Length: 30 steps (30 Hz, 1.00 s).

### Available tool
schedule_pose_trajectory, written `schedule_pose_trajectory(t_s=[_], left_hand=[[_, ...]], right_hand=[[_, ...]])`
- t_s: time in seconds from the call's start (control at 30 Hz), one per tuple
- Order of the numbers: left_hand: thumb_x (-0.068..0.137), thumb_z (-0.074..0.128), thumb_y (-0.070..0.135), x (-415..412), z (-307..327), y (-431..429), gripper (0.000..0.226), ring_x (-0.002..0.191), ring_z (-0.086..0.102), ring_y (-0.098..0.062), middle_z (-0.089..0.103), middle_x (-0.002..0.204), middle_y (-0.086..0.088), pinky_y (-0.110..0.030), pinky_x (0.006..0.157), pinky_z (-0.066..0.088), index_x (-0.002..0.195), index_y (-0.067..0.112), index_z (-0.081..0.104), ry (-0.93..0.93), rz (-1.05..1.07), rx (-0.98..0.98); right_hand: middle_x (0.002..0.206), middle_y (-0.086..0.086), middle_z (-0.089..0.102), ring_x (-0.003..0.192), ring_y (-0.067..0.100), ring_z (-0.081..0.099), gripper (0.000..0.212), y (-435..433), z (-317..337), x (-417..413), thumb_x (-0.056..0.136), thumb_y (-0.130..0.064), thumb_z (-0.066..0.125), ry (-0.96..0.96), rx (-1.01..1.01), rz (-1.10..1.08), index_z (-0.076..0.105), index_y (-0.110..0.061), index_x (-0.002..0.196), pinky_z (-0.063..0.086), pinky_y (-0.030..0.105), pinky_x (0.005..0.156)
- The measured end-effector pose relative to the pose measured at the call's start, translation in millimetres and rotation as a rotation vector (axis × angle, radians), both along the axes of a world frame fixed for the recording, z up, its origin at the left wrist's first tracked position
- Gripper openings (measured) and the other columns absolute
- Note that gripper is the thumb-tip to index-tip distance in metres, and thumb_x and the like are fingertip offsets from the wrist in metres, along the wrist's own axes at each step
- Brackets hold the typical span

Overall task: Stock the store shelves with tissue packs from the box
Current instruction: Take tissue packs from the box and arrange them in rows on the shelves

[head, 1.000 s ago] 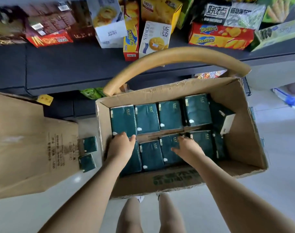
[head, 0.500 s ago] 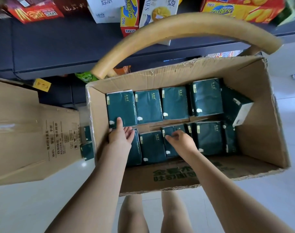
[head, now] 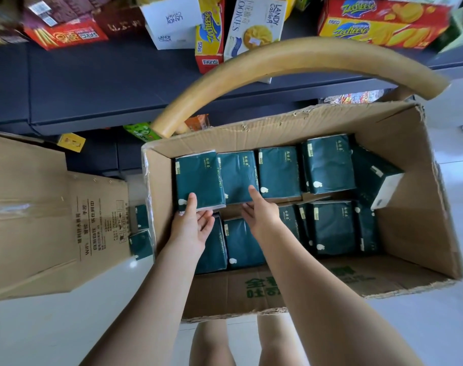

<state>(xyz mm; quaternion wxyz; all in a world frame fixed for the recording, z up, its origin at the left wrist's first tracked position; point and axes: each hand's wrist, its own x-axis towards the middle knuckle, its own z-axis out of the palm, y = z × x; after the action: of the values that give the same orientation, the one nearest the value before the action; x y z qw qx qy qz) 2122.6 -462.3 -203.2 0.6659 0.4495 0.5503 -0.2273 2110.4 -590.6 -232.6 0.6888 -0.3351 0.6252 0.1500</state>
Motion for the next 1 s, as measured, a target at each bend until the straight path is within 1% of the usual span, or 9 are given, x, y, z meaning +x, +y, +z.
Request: schedule_pose_trajectory(t_s=[0.17, 0.27, 0.37, 0.43, 0.6, 0.7, 0.77, 0.9, 1.0], left_hand=[[0.089, 0.060, 0.044, 5, 0, 2, 0.047, 0.092, 0.062, -0.015, 0.064, 0.114, -0.009, -0.023, 0.068, 0.051, 0.123, 0.012, 0.054, -0.042, 0.004, -0.010], [0.085, 0.064, 0.047, 10, 2, -1, 0.039, 0.095, 0.064, -0.014, 0.066, 0.109, -0.003, -0.024, 0.067, 0.052, 0.112, 0.019, 0.058, -0.035, -0.004, 0.008], [0.086, 0.063, 0.045, 11, 3, -2, 0.022, 0.095, 0.063, -0.013, 0.065, 0.107, -0.001, -0.024, 0.072, 0.052, 0.095, 0.026, 0.055, -0.038, -0.038, 0.019], [0.087, 0.064, 0.043, 10, 4, -1, 0.021, 0.092, 0.062, -0.012, 0.065, 0.108, -0.001, -0.023, 0.071, 0.051, 0.095, 0.026, 0.055, -0.032, -0.069, 0.028], [0.086, 0.067, 0.036, 3, 23, 4, 0.032, 0.091, 0.061, -0.015, 0.062, 0.113, -0.004, -0.026, 0.069, 0.049, 0.112, 0.023, 0.054, -0.026, -0.128, -0.011], [0.084, 0.071, 0.025, 0, 45, 5, 0.037, 0.095, 0.061, -0.020, 0.061, 0.116, -0.008, -0.028, 0.070, 0.050, 0.116, 0.017, 0.055, -0.017, -0.186, -0.058], [0.085, 0.069, 0.015, -2, 66, 4, 0.026, 0.099, 0.060, -0.022, 0.062, 0.117, -0.009, -0.032, 0.081, 0.050, 0.107, 0.012, 0.056, -0.042, -0.212, -0.134], [0.090, 0.061, 0.007, -11, 120, -1, 0.010, 0.099, 0.063, -0.021, 0.074, 0.096, -0.002, -0.035, 0.096, 0.046, 0.099, 0.011, 0.062, -0.177, -0.361, -0.323], [0.090, 0.059, 0.004, -10, 165, -10, 0.019, 0.096, 0.067, -0.019, 0.075, 0.095, 0.000, -0.038, 0.093, 0.049, 0.105, 0.015, 0.061, -0.328, -0.442, -0.403]], right_hand=[[0.069, 0.003, 0.051, 0.060, 0.011, 0.052, 0.039, 6, -5, 6, 0.079, -0.028, 0.076, 0.029, -0.038, -0.068, 0.051, -0.004, 0.096, 0.053, 0.025, 0.074], [0.071, 0.003, 0.052, 0.061, 0.011, 0.051, 0.042, -1, -2, 9, 0.076, -0.035, 0.078, 0.051, -0.060, 0.008, 0.051, -0.005, 0.088, 0.053, 0.027, 0.075], [0.068, 0.004, 0.051, 0.056, 0.011, 0.050, 0.041, -9, 4, 5, 0.076, -0.036, 0.077, 0.029, -0.018, 0.031, 0.052, -0.006, 0.088, 0.051, 0.022, 0.058], [0.063, 0.004, 0.048, 0.051, 0.011, 0.047, 0.037, -13, 9, -3, 0.078, -0.035, 0.075, 0.012, -0.010, 0.036, 0.051, -0.008, 0.087, 0.045, 0.021, 0.052], [0.061, 0.000, 0.039, 0.051, 0.011, 0.035, 0.051, -27, 15, -40, 0.082, -0.036, 0.072, -0.047, -0.262, 0.152, 0.045, -0.020, 0.123, 0.036, 0.022, 0.051], [0.063, -0.002, 0.043, 0.052, 0.012, 0.039, 0.036, -44, 36, -50, 0.080, -0.038, 0.073, -0.072, -0.405, 0.241, 0.049, -0.016, 0.094, 0.035, 0.023, 0.050], [0.063, 0.000, 0.043, 0.053, 0.014, 0.040, 0.032, -55, 58, -53, 0.080, -0.034, 0.074, -0.091, -0.465, 0.275, 0.050, -0.013, 0.077, 0.037, 0.025, 0.053], [0.070, 0.007, 0.047, 0.068, 0.023, 0.048, 0.037, -79, 111, -51, 0.075, -0.037, 0.076, -0.163, -0.564, 0.284, 0.051, -0.010, 0.083, 0.043, 0.036, 0.067], [0.076, 0.006, 0.050, 0.075, 0.025, 0.053, 0.037, -100, 162, -49, 0.081, -0.037, 0.071, -0.236, -0.690, 0.287, 0.053, -0.009, 0.096, 0.048, 0.040, 0.071]])
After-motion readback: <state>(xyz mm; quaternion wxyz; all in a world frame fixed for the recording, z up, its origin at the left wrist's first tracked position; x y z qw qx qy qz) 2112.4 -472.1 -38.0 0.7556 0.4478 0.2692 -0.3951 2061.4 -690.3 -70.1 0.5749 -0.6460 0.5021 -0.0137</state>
